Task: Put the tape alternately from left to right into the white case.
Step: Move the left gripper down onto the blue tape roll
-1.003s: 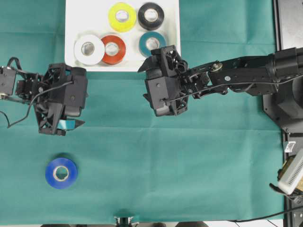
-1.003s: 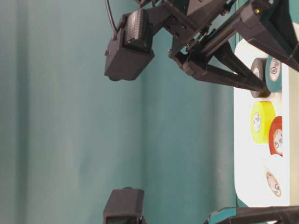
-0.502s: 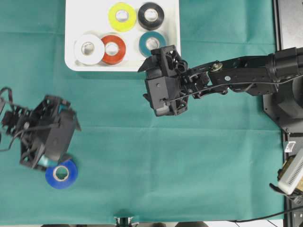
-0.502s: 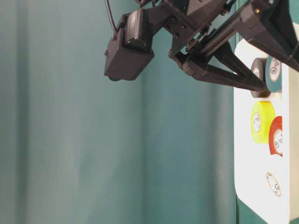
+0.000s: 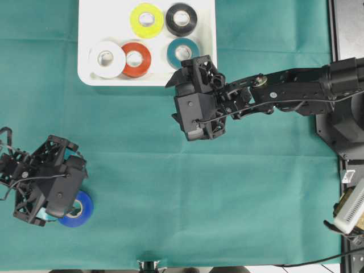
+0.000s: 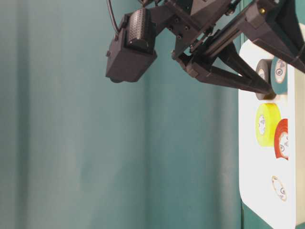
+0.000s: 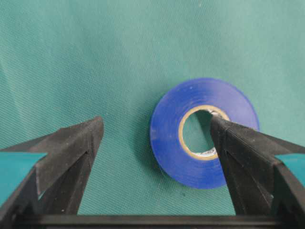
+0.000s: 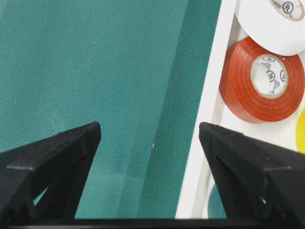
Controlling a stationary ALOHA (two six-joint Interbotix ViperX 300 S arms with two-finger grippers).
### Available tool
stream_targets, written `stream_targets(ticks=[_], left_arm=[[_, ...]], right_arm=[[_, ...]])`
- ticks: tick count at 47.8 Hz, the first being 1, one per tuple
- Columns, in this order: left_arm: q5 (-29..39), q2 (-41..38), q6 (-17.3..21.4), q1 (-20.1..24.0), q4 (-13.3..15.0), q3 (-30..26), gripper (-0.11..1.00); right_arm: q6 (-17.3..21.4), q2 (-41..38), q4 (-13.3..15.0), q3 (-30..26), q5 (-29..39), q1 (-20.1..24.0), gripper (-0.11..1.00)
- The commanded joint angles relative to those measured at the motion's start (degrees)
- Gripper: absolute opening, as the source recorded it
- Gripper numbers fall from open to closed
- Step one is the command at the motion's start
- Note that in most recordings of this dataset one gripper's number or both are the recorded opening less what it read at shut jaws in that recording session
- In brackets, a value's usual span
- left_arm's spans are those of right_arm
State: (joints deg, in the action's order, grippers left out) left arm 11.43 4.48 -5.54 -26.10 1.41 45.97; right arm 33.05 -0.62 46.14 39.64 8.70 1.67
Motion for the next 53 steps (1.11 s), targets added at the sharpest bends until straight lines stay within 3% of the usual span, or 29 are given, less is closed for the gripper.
stream_targets(ticks=[1,41,46,53], left_arm=[[-0.4,-0.7,-0.1,-0.3,0.1,-0.7,0.99],[-0.7,-8.3,0.0,-0.4,0.1,-2.4,0.96],[-0.7,-7.6,-0.1,-0.6,0.1,-2.5,0.78],[-0.6,-7.1,-0.1,-0.7,0.1,-2.7,0.35]], right_arm=[[0.1,1.7,-0.2,-1.3,-0.3,0.3,0.75],[0.1,1.7,-0.2,-1.7,-0.1,0.4,0.75],[0.1,1.7,-0.2,-1.7,-0.1,0.4,0.75],[0.1,1.7,-0.2,-1.6,-0.1,0.4,0.75]])
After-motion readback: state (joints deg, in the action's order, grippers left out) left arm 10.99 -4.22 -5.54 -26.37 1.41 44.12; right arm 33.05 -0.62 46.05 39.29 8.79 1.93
